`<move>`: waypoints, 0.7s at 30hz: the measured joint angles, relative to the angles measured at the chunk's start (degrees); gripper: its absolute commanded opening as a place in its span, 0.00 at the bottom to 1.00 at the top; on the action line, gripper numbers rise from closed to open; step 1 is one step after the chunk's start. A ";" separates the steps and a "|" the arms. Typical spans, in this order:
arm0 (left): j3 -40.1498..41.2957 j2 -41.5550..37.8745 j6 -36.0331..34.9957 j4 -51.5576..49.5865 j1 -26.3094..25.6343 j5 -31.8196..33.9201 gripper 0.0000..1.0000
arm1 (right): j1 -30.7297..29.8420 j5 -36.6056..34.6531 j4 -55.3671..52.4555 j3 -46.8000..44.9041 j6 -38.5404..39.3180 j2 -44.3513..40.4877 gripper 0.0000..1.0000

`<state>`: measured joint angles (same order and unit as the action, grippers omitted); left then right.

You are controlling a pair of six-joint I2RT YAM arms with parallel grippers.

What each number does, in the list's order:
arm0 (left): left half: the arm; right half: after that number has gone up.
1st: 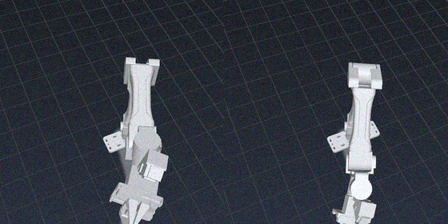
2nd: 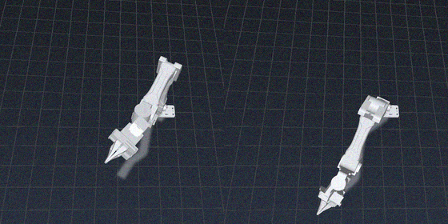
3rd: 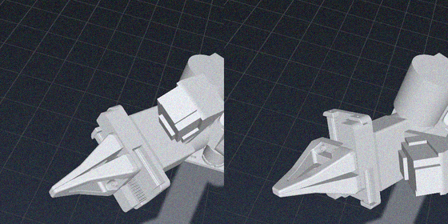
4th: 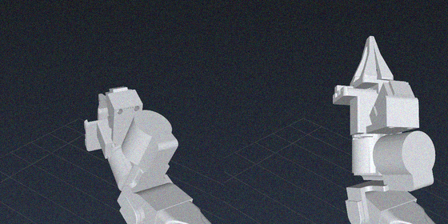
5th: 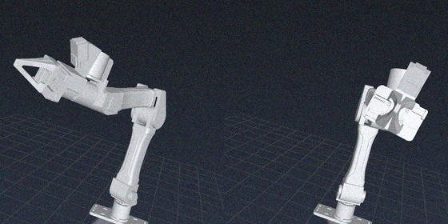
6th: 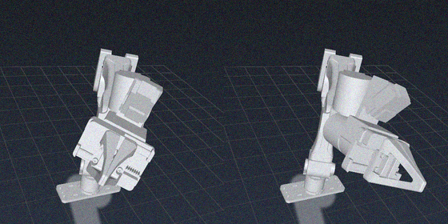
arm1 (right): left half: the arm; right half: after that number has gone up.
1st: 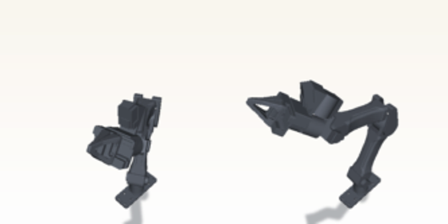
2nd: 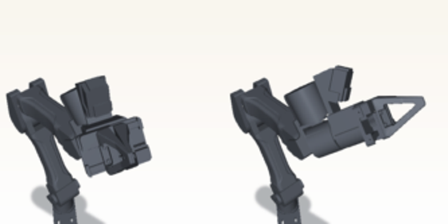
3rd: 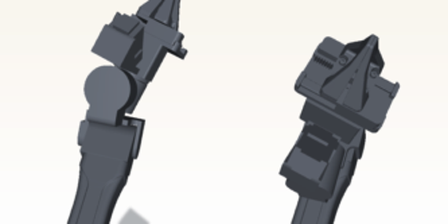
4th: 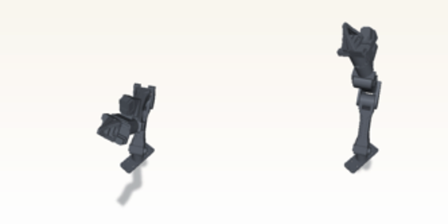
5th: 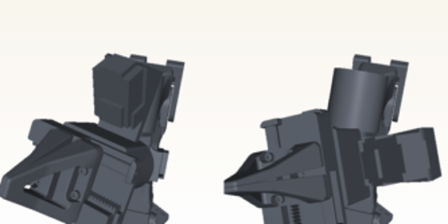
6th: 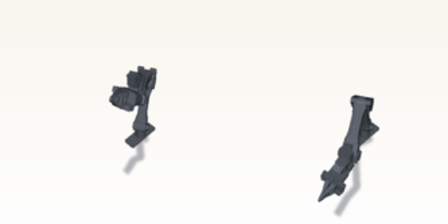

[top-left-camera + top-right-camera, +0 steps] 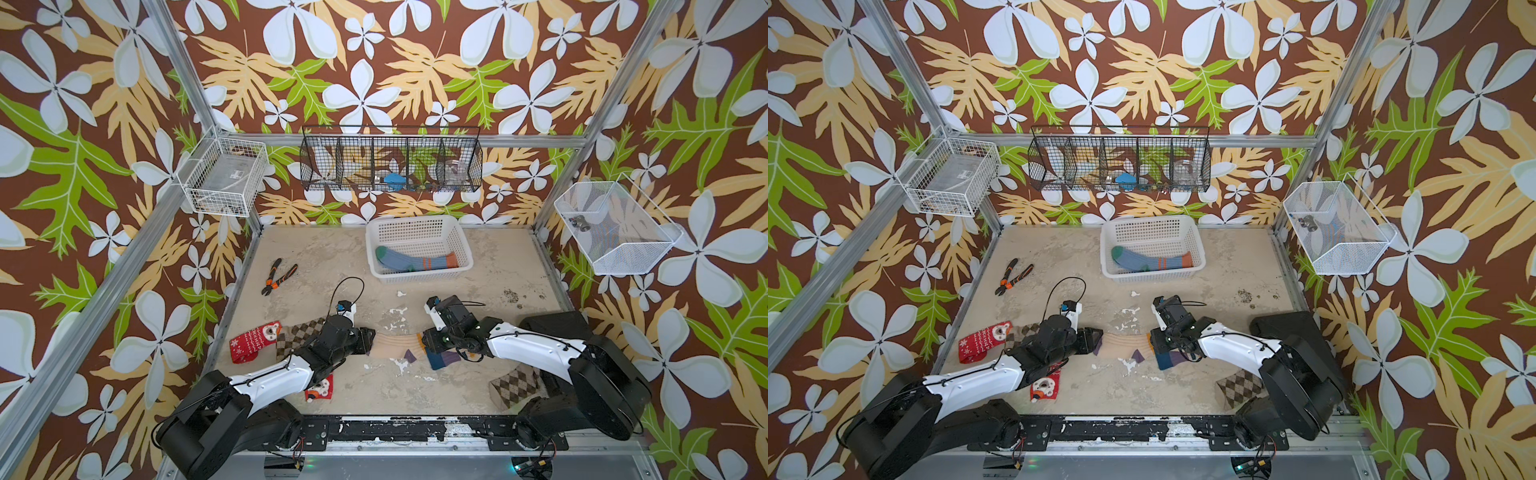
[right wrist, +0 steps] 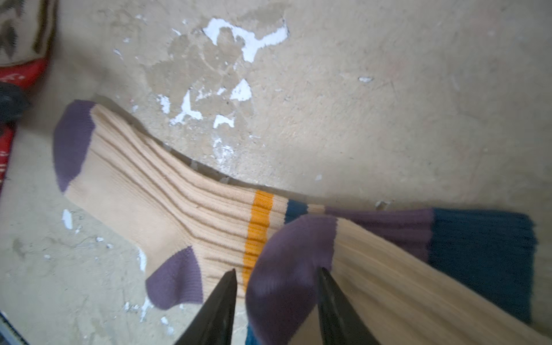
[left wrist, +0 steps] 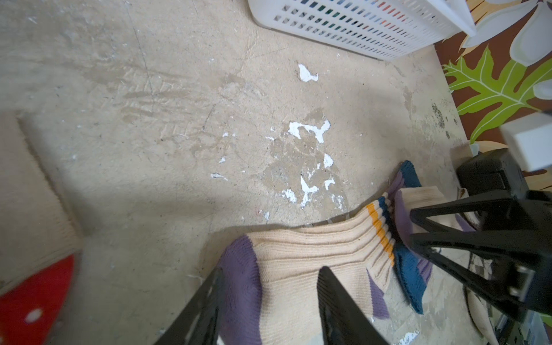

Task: Place the socks together as a pair
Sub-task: Flatten out the sock.

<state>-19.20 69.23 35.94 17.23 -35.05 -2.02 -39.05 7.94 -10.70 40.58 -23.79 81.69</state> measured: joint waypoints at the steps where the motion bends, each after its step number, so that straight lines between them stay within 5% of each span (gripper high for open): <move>1: 0.02 0.31 0.00 0.22 0.00 -0.17 0.53 | -0.07 0.04 0.02 -0.02 -0.02 -0.61 0.49; 8: -0.04 1.81 0.26 1.66 -0.20 -1.57 0.53 | -1.14 0.87 1.62 -1.27 -0.26 1.81 0.51; 15: -0.28 2.29 0.90 1.90 -1.03 -2.01 0.53 | -1.05 -0.85 2.05 -1.22 -0.39 3.61 0.05; 21: -0.76 5.16 0.94 2.27 -1.11 -2.23 0.53 | 5.70 -3.52 -2.16 2.16 0.94 -7.50 0.00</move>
<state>-19.97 74.39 36.88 19.51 -36.16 -4.25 -33.34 4.43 -12.86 42.74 -22.85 74.19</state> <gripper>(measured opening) 0.526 0.062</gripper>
